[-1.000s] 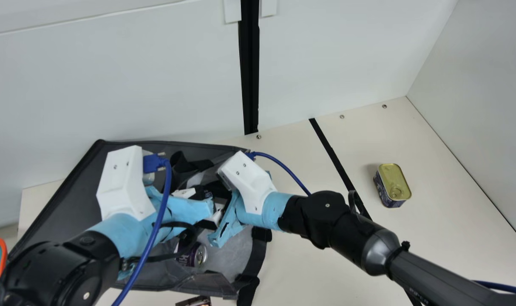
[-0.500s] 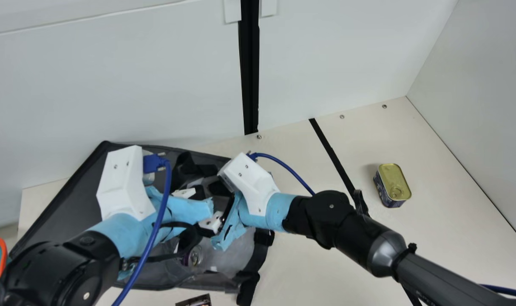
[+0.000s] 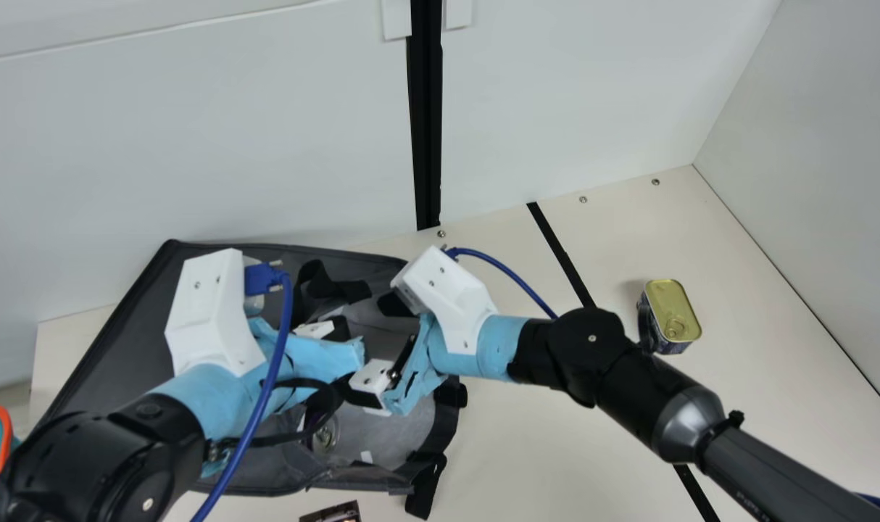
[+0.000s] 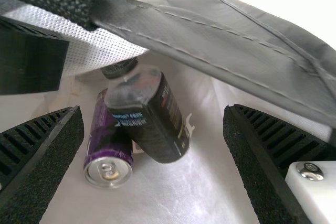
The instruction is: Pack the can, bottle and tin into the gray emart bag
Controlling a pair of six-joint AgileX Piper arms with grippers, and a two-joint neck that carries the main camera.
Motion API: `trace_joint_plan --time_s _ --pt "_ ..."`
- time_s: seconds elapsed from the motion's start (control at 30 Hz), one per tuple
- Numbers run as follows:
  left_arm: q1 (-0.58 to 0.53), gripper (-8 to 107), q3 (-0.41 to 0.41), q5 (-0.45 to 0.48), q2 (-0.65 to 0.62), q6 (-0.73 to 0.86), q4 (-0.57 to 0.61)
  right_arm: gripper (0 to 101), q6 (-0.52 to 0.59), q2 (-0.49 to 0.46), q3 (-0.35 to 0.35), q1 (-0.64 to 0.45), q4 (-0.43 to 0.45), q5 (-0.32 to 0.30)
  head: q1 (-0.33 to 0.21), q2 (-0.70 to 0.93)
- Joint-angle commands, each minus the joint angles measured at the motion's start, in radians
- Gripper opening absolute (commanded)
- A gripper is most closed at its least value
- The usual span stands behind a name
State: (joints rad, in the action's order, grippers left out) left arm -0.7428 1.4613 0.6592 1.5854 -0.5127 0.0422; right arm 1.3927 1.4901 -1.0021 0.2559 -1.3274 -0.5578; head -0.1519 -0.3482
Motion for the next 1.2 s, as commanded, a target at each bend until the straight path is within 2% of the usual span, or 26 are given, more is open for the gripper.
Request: trace_joint_plan --time_s 0.0,0.37,0.6,0.83,1.17 --pt "0.000 10 0.000 0.000 0.000 0.000 0.000 91 -0.014 -0.005 -0.005 -0.014 0.015 -0.021 -0.023 -0.001" --pt "0.000 10 0.000 0.000 0.000 0.000 0.000 91 -0.061 -0.048 -0.024 -0.099 0.079 -0.150 -0.023 -0.001" --pt "0.000 10 0.000 0.000 0.000 0.000 0.000 91 -0.080 -0.095 -0.019 -0.141 0.110 -0.201 -0.023 -0.001" --pt "0.000 10 0.000 0.000 0.000 0.000 0.000 91 -0.119 -0.154 -0.003 -0.155 0.141 -0.197 -0.023 -0.001" --pt "0.000 10 0.000 0.000 0.000 0.000 0.000 91 -0.217 -0.244 0.021 -0.132 0.216 -0.127 -0.023 -0.001"
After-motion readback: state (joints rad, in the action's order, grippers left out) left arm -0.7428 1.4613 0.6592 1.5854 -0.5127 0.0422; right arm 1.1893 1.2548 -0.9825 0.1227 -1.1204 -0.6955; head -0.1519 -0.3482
